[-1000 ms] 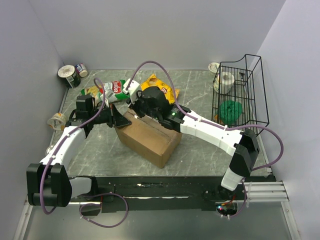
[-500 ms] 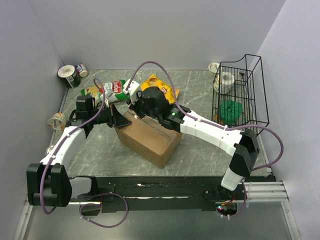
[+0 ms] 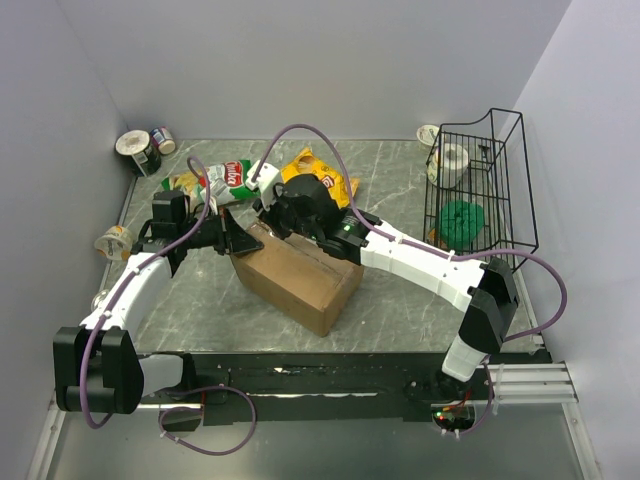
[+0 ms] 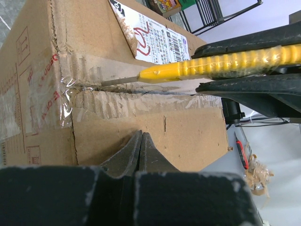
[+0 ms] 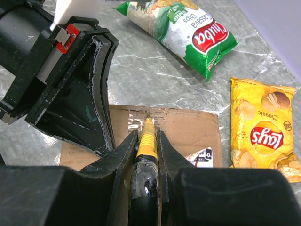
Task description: Unpack the express box
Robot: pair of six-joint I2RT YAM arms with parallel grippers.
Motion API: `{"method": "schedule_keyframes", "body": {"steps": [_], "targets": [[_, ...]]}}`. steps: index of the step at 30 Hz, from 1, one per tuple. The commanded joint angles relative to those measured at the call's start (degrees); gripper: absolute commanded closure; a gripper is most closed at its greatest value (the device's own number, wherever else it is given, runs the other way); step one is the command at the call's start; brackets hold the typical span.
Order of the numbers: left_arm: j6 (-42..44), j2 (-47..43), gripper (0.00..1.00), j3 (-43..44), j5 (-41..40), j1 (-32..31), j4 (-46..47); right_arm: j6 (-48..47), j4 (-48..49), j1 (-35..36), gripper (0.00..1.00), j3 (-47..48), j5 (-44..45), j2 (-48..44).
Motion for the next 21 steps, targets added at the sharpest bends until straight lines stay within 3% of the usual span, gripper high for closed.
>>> {"method": "schedule_keyframes", "body": {"steps": [1, 21], "targets": [[1.0, 0.6, 0.99, -2.1, -4.0, -0.2, -2.5, -0.5, 0.1, 0.3, 1.00, 0.7, 1.8, -2.1], [0.1, 0.4, 0.99, -2.9, -9.2, -0.2, -2.2, 3.1, -15.4, 1.3, 1.00, 6.9, 2.8, -1.5]]}}
